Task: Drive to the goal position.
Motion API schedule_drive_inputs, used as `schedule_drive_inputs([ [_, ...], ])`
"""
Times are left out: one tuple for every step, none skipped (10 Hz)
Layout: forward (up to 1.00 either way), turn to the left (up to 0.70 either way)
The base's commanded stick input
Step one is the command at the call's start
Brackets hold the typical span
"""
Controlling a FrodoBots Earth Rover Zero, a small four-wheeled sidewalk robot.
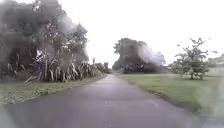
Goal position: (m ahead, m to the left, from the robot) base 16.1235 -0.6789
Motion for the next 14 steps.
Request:
schedule_drive_inputs([
  [0.7,0.0],
  [0.7,0.0],
  [0.7,0.0],
  [0.7,0.0],
  [0.7,0.0],
  [0.7,0.0],
  [0.7,0.0],
  [0.7,0.0],
  [0.7,0.0],
  [0.7,0.0],
  [0.7,0.0],
  [0.7,0.0],
  [0.7,0.0],
  [0.7,0.0],
])
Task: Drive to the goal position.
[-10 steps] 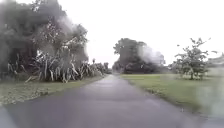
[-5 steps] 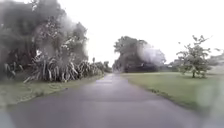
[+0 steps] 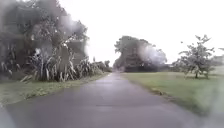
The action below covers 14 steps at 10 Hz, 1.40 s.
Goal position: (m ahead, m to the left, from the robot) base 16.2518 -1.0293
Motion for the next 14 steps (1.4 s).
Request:
schedule_drive_inputs([
  [0.7,0.0],
  [0.7,0.0],
  [0.7,0.0],
  [0.7,0.0],
  [0.7,0.0],
  [0.7,0.0],
  [0.7,0.0],
  [0.7,0.0],
  [0.7,0.0],
  [0.7,0.0],
  [0.7,0.0],
  [0.7,0.0],
  [0.7,0.0],
  [0.7,0.0],
])
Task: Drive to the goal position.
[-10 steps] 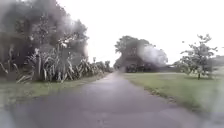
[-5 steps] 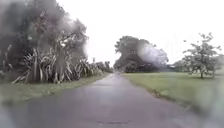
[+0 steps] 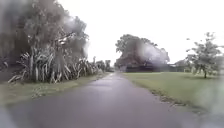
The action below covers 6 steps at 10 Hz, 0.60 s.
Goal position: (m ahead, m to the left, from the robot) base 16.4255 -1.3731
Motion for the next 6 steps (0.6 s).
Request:
schedule_drive_inputs([
  [0.7,0.0],
  [0.7,0.0],
  [0.7,0.0],
  [0.7,0.0],
  [0.7,0.0],
  [0.7,0.0],
])
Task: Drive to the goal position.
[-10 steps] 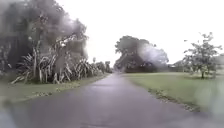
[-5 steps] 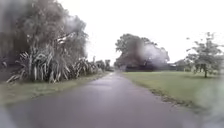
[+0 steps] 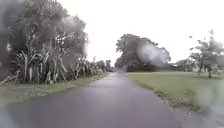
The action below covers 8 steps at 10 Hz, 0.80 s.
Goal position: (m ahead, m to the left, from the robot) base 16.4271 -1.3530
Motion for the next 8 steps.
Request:
schedule_drive_inputs([
  [0.7,0.0],
  [0.72,0.0],
  [0.82,0.0],
  [0.85,0.0],
  [0.85,0.0],
  [0.85,0.0],
  [0.85,0.0],
  [0.85,0.0],
])
